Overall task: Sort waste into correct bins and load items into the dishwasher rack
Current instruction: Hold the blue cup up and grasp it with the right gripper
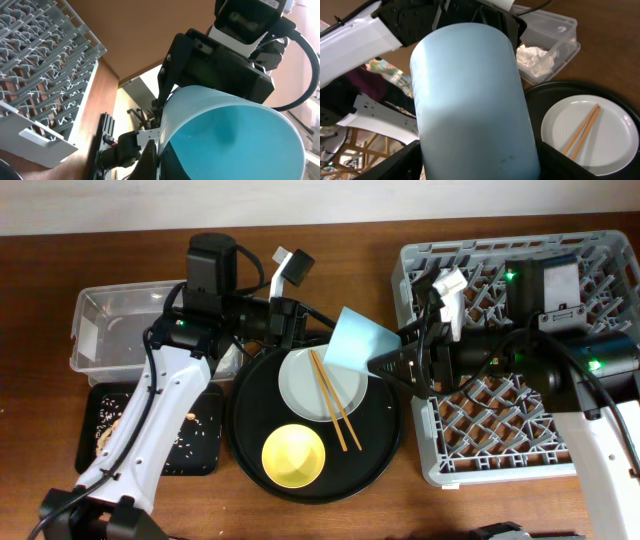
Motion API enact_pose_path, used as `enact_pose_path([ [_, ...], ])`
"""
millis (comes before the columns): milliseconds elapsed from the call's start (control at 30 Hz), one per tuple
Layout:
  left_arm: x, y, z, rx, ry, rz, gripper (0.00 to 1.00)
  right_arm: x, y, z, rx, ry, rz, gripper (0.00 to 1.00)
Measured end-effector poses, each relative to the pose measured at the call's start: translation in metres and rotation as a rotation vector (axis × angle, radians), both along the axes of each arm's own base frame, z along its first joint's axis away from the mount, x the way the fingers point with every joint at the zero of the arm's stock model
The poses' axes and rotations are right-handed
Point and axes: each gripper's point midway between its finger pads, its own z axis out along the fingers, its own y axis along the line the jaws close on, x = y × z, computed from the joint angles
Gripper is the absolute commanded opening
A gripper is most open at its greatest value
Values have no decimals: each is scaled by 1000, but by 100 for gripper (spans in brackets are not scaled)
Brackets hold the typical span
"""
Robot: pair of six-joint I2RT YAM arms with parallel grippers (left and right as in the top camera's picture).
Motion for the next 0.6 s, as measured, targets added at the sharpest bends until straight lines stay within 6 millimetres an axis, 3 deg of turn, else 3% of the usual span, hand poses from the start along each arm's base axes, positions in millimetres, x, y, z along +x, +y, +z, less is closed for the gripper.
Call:
enact_pose_path([
  [100,0,0,0,-1,0,-2,0,-3,0,-2,-4,23,0,79],
  [467,-2,0,2,-9,-3,-15,0,-10,8,-3,-5,28,34,79],
  [600,-4,1,3,-17,-2,-28,0,-9,16,1,-5,-18,58,68],
])
